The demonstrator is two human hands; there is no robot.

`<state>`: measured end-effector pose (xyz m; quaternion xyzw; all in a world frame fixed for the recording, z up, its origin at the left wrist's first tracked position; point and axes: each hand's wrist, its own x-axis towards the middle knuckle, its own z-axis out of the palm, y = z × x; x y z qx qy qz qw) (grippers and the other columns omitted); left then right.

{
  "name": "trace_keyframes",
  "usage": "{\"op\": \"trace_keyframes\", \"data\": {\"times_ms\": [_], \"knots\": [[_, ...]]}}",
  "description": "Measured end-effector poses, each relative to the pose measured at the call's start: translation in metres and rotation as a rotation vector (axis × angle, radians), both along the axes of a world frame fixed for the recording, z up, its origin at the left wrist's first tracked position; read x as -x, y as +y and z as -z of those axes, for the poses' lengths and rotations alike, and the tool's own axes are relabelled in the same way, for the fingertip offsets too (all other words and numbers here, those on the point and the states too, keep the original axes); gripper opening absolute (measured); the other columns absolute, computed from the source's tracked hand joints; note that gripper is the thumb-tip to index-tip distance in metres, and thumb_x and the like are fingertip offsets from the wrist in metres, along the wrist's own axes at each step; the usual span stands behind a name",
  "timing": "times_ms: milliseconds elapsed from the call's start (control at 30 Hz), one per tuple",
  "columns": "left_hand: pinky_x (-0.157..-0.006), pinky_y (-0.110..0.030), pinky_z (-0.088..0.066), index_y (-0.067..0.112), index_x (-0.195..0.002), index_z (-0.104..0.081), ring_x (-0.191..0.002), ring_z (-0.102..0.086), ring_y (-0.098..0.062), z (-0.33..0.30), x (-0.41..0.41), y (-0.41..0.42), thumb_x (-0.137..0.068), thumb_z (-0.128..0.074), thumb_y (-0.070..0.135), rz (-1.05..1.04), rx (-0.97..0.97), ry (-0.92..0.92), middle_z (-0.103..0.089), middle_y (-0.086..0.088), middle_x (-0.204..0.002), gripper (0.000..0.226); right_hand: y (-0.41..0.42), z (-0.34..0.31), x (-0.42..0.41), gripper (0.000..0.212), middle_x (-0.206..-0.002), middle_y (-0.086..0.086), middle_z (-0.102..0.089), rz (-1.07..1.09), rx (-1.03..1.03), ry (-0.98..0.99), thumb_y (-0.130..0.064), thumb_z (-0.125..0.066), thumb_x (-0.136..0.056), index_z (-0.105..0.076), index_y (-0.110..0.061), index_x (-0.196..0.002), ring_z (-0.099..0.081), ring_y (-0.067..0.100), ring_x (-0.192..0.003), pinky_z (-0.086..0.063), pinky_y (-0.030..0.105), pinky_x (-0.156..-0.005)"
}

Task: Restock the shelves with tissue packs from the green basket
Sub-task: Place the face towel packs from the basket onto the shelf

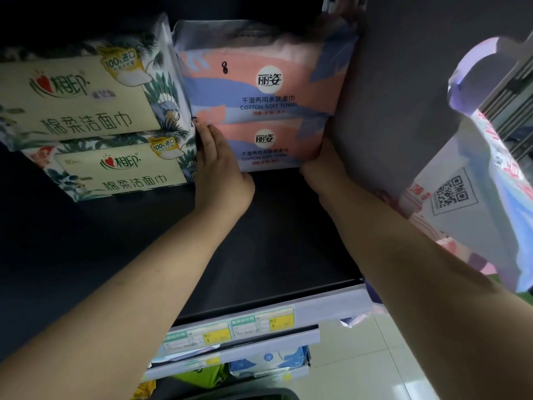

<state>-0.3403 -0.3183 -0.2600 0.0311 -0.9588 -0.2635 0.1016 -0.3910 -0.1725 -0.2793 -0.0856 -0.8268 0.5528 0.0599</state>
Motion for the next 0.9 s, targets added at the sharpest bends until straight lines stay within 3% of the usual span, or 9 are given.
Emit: {"op": "trace_keyframes", "data": {"times_ms": [67,200,633,733,900], "knots": [[-0.115,-0.032,-0.006,-0.001,-0.146,0.008,-0.144,0.006,-0.029,0.000,0.000,-0.004,-0.085,-0.047,0.002,-0.010,-0.002,0.009,0.024,-0.014,-0.153,0.081,-0.002,-0.005,-0.006,0.026,-0.094,0.002,-0.057,-0.030,-0.018,-0.016,-0.022,-0.050,-0.089,-0.056,-0.015,-0.113,-0.051,0.015,-0.082,-0.043,0.025,-0.067],[-0.114,-0.029,-0.006,-0.002,-0.146,0.005,-0.144,0.004,-0.028,0.003,-0.001,-0.013,-0.085,-0.046,0.001,-0.028,0.015,0.033,0.021,-0.015,-0.154,0.080,-0.006,-0.014,-0.022,0.033,-0.121,0.011,-0.059,-0.051,-0.043,-0.042,-0.009,-0.048,-0.089,-0.052,-0.012,-0.121,-0.057,0.026,-0.109,-0.047,0.036,-0.092],[-0.115,-0.033,-0.002,-0.004,-0.146,0.002,-0.144,0.006,-0.031,0.012,-0.006,-0.018,-0.083,-0.047,0.002,0.000,0.056,0.071,0.017,-0.019,-0.154,0.081,-0.008,-0.002,-0.019,0.058,-0.134,0.007,-0.050,-0.099,-0.237,-0.113,-0.004,-0.046,-0.084,-0.034,-0.018,-0.140,-0.050,0.026,-0.120,-0.038,0.025,-0.090],[-0.115,-0.033,-0.002,-0.002,-0.146,0.004,-0.144,0.008,-0.029,0.011,-0.012,-0.016,-0.084,-0.047,0.004,0.017,0.034,0.030,0.019,-0.017,-0.154,0.081,-0.012,-0.002,-0.019,0.058,-0.130,0.006,-0.053,-0.094,-0.225,-0.089,-0.006,-0.048,-0.083,-0.036,-0.019,-0.139,-0.054,0.025,-0.115,-0.042,0.027,-0.090],[-0.111,-0.023,0.004,0.005,-0.148,0.008,-0.144,0.012,-0.023,0.004,-0.051,-0.003,-0.091,-0.045,0.011,0.160,0.020,-0.024,0.023,-0.009,-0.154,0.078,-0.017,-0.019,-0.061,0.063,-0.130,0.007,-0.048,-0.081,-0.335,-0.025,0.000,-0.049,-0.082,-0.031,-0.015,-0.140,-0.048,0.022,-0.118,-0.032,0.015,-0.082]]}}
